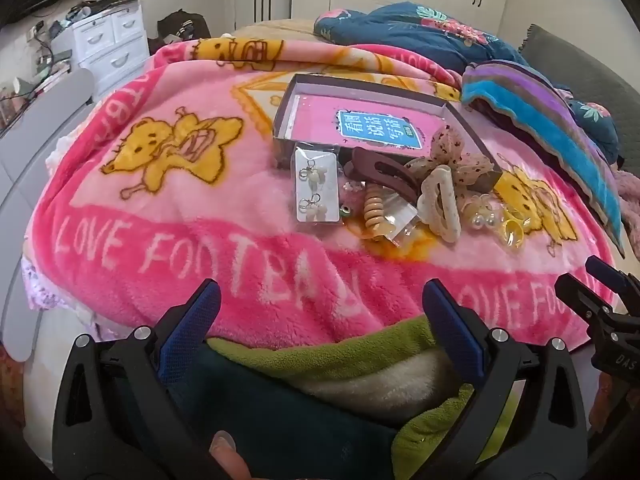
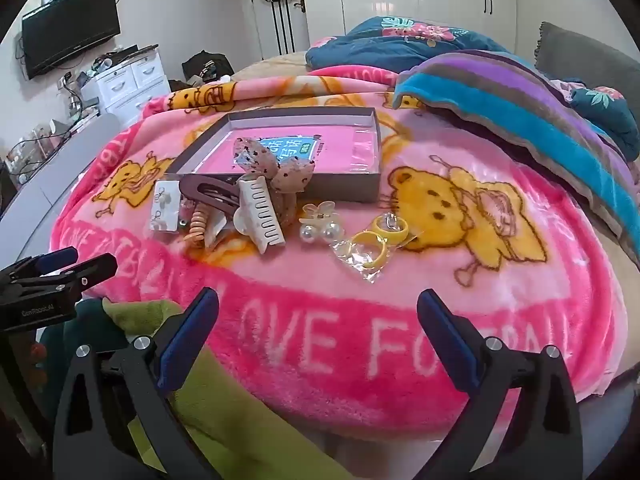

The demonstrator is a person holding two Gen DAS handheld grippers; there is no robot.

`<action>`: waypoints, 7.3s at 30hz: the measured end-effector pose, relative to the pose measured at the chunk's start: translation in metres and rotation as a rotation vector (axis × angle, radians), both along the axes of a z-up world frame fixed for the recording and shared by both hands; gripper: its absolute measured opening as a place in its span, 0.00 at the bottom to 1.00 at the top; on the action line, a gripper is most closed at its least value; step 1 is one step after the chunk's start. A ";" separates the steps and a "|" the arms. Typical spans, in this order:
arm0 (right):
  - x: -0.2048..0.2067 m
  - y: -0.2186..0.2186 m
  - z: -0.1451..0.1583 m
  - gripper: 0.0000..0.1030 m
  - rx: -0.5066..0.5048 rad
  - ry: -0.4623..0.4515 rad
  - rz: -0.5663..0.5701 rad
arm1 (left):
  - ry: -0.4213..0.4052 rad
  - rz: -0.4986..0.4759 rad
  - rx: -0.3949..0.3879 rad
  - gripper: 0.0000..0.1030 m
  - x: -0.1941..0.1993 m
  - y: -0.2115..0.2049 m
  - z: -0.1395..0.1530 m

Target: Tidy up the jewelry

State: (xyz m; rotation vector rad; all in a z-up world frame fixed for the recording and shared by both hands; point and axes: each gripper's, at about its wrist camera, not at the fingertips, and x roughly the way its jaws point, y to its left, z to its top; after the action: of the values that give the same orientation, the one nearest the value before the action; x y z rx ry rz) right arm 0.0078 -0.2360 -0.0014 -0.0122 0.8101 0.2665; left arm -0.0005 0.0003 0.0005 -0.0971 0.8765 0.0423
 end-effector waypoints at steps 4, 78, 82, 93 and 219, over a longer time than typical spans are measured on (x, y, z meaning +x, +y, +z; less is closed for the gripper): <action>0.000 0.000 0.000 0.96 0.024 -0.001 0.004 | 0.006 -0.002 0.005 0.92 0.000 0.000 0.000; 0.004 0.017 0.006 0.96 0.059 0.003 0.086 | -0.007 0.046 0.011 0.92 0.000 0.019 0.010; 0.011 0.026 0.005 0.96 0.060 0.010 0.117 | -0.003 0.077 0.013 0.92 0.002 0.026 0.007; 0.043 0.039 -0.001 0.96 0.086 0.045 0.168 | 0.040 0.137 -0.013 0.92 0.014 0.049 -0.005; 0.228 -0.027 0.030 0.25 0.361 -0.028 0.075 | 0.022 -0.091 -0.214 0.13 0.213 0.020 0.013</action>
State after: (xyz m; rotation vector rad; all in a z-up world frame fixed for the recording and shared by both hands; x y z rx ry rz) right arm 0.2359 -0.2629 0.0287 0.2930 0.7255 0.4792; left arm 0.2129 0.0199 0.0131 -0.2574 0.9042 -0.1357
